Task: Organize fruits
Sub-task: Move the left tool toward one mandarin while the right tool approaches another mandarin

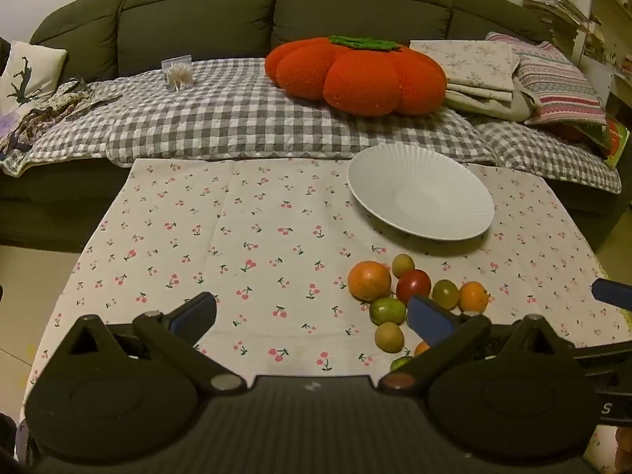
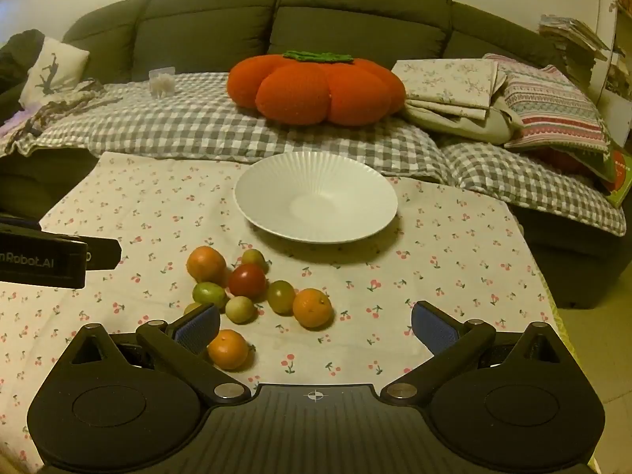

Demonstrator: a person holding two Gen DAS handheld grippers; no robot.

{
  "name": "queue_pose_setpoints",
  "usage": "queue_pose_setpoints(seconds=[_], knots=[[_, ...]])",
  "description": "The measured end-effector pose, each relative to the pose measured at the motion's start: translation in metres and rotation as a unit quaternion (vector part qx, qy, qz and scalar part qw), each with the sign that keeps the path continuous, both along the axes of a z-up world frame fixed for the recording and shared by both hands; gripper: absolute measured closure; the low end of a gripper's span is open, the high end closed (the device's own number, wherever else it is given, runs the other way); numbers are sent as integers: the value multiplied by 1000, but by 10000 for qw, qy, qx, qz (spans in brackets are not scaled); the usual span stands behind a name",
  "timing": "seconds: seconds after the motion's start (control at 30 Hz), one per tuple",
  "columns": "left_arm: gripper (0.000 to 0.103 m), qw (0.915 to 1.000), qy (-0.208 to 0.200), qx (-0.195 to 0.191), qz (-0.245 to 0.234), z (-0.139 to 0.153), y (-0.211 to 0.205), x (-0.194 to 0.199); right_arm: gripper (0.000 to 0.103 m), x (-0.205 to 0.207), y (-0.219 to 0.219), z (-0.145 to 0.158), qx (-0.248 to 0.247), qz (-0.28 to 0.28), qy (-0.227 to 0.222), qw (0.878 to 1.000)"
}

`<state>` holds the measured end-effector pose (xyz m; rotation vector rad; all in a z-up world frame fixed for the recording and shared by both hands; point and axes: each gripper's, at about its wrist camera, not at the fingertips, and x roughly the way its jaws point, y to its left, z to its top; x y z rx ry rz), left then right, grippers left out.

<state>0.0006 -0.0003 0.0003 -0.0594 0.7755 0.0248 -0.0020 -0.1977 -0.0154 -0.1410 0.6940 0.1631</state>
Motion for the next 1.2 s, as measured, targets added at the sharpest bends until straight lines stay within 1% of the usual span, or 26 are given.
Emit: queue_pose_setpoints(seconds=[0.17, 0.2, 0.47, 0.5, 0.63, 0.8, 0.9, 1.03, 1.13, 1.2], knots=[[1, 10000, 45, -22, 22, 2, -2, 1, 0, 2, 4, -1, -21, 7, 44, 10000], [1, 10000, -27, -22, 12, 3, 3, -6, 0, 2, 5, -1, -20, 20, 58, 10000], [1, 10000, -33, -25, 20, 2, 2, -1, 0, -4, 1, -1, 46, 65, 71, 9999], [1, 10000, -19, -10, 17, 0, 1, 1, 0, 0, 1, -4, 89, 55, -3, 9999], [1, 10000, 7, 1, 39, -2, 1, 3, 0, 1, 2, -5, 90, 42, 2, 10000], [1, 10000, -26, 6, 38, -3, 0, 5, 0, 2, 3, -7, 84, 60, 67, 9999], [2, 10000, -33, 40, 41, -3, 0, 8, 0, 4, 1, -9, 166, 59, 87, 9998], [3, 9999, -66, 75, 87, -3, 2, 15, 0, 13, -8, -12, 267, -77, 46, 9996], [3, 9999, -91, 28, 130, -5, 5, 22, 0, 22, -20, -14, 343, -242, 63, 9991], [5, 9999, -53, 3, 110, -8, 5, 27, 0, 29, -28, -18, 426, -330, 185, 9984]])
